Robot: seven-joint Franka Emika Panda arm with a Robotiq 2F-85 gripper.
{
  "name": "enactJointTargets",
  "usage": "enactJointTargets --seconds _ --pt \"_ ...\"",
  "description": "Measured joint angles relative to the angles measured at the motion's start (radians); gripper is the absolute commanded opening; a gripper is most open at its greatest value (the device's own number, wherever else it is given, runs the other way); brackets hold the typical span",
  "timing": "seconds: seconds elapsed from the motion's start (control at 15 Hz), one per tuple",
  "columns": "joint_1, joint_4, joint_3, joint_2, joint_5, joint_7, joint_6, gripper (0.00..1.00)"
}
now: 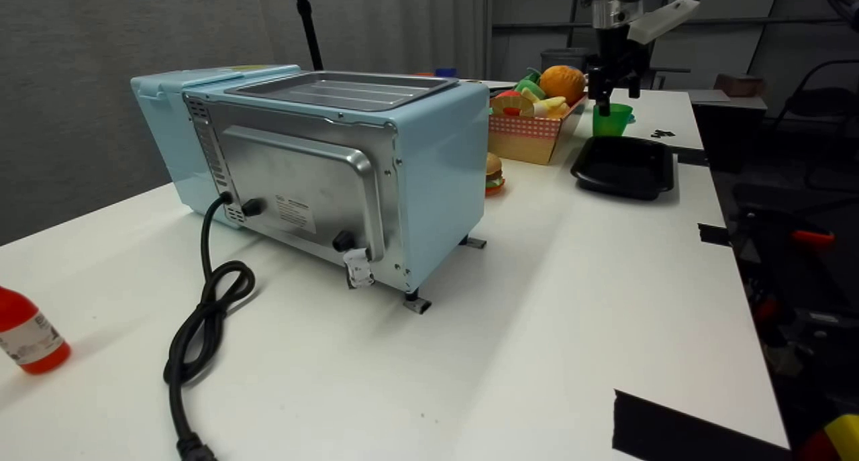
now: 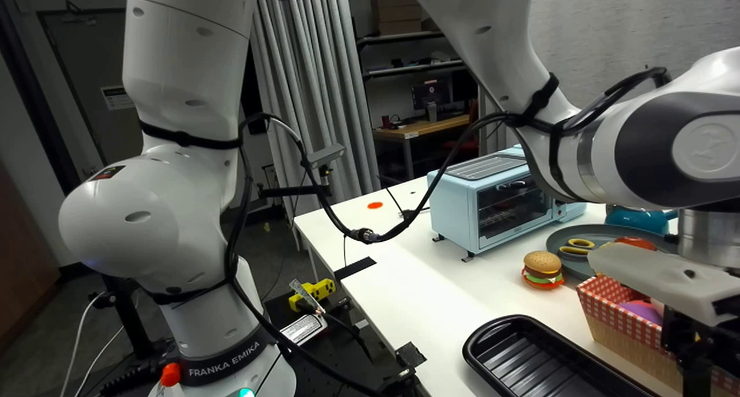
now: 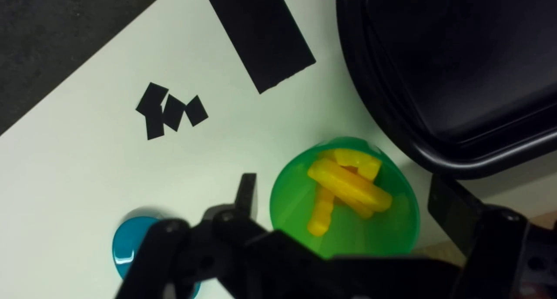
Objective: Pour the contents of the green cup into the brown box
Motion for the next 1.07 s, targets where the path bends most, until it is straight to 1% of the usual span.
enactJointTargets --seconds 1.07 --pt "0.000 0.023 -0.001 0.052 0.000 0.000 0.000 1.00"
